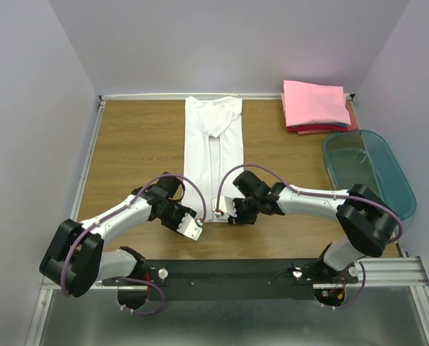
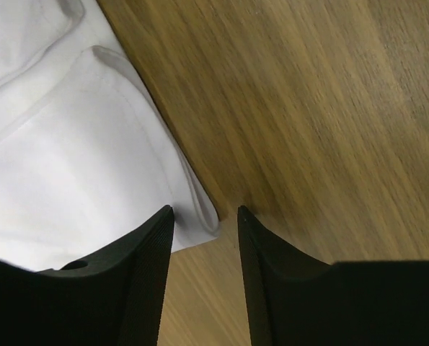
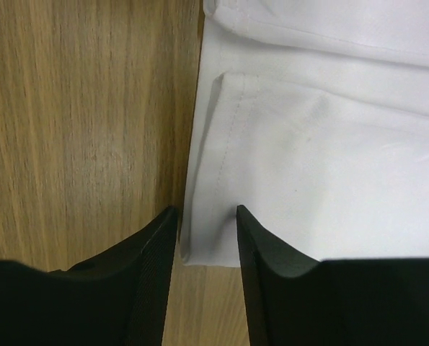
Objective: Fold and stack the t-shirts
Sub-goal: Fold the tshirt
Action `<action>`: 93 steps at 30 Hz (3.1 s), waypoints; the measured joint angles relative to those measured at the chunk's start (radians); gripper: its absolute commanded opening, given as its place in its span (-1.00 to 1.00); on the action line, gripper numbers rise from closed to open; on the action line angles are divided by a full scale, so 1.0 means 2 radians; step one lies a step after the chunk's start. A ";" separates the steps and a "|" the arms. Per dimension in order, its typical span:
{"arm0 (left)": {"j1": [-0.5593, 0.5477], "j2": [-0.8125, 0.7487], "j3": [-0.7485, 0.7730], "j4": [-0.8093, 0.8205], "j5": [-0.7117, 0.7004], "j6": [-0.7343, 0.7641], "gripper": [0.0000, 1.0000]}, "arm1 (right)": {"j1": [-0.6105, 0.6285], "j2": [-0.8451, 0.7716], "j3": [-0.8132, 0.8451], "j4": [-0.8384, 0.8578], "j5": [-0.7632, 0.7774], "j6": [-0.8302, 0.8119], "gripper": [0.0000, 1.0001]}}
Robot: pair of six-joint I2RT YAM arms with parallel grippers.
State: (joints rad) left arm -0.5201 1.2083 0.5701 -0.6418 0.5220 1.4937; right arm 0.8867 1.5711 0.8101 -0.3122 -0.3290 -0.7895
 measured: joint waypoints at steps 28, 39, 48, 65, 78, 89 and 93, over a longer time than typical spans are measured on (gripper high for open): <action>-0.031 0.007 0.006 0.027 -0.044 -0.046 -1.00 | 0.022 -0.041 -0.056 0.054 0.041 -0.022 -0.99; -0.020 -0.006 0.103 -0.052 -0.003 -0.048 -1.00 | 0.018 -0.087 -0.018 -0.053 0.036 0.021 -0.99; 0.009 0.055 0.168 -0.060 0.002 -0.037 -1.00 | -0.068 -0.042 0.083 -0.094 0.034 -0.024 -0.99; 0.090 0.202 0.315 -0.044 0.004 0.002 -1.00 | -0.157 0.101 0.253 -0.142 0.000 -0.128 -0.99; 0.111 0.298 0.408 -0.031 0.003 0.013 -1.00 | -0.191 0.207 0.371 -0.169 -0.005 -0.188 -0.99; 0.123 0.336 0.442 -0.014 0.003 0.016 -1.00 | -0.203 0.258 0.436 -0.175 -0.007 -0.216 -0.99; 0.124 0.344 0.444 -0.006 0.002 0.016 -0.94 | -0.204 0.274 0.447 -0.178 -0.007 -0.221 -0.99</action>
State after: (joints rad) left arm -0.2722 1.8969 1.4578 -0.6529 0.5270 1.5265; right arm 0.4786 2.1181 1.7039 -0.6678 -0.3424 -1.2324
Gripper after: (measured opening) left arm 0.009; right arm 0.012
